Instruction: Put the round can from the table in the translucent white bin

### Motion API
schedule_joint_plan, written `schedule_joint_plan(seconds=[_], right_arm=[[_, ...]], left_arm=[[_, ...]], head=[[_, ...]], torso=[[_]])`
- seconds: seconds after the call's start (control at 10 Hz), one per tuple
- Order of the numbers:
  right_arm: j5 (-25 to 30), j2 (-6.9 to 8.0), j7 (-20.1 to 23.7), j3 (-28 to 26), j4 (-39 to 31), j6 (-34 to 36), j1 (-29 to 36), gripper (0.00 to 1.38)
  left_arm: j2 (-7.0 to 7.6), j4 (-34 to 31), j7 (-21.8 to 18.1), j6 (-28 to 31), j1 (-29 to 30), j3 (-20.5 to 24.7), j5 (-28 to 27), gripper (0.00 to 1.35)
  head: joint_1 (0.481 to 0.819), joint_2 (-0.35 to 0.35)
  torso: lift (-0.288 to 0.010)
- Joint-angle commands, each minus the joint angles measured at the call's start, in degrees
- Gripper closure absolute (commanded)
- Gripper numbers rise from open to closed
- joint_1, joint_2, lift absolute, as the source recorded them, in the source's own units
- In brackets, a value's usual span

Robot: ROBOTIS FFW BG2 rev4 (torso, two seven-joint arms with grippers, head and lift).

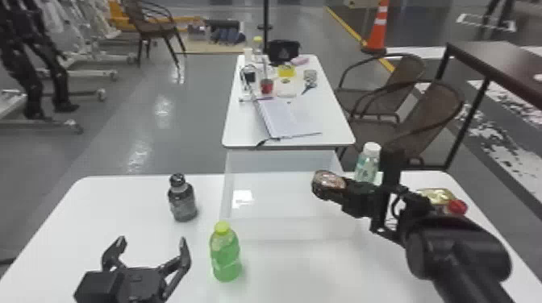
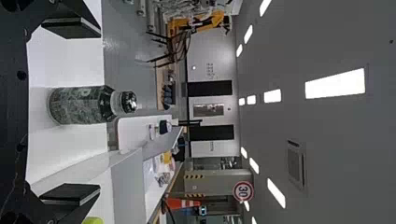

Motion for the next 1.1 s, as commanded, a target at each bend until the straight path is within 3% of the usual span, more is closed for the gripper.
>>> schedule_joint_plan(seconds=[0.0,0.3,0.6,0.8,1.0], right_arm=[[-0.04,0.0,0.6,0.48,3.29,0.02,-1.25,0.8],[-0.21,-0.26,1.21,2.5,6.71,-1.38,-3.1,0.79],[-0.83,-0.26,0.69,2.5,7.07,-2.52,-3.19,0.28],[-1.53,-0.26,0.42,2.5,7.15,-3.32,-3.1,0.13],[-3.02,-0.26,-0.98,2.5,3.29,-4.02,-1.43,0.11]], left_arm=[[-0.15,0.16,0.0,-0.01,-0.2,-0.1,0.0,0.13],[-0.15,0.51,-0.08,-0.01,-0.38,-0.18,0.09,0.13],[-0.15,0.6,-0.08,-0.1,-0.47,-0.27,0.0,0.13],[-0.15,0.6,-0.08,-0.19,-0.47,-0.27,0.0,0.13],[-0.15,0.6,-0.17,-0.28,-0.29,-0.1,0.0,0.13]], head=[[0.549,0.0],[0.549,0.0],[0.549,0.0],[0.549,0.0],[0.549,0.0]], torso=[[-0.1],[-0.1],[-0.1],[-0.1],[-0.1]])
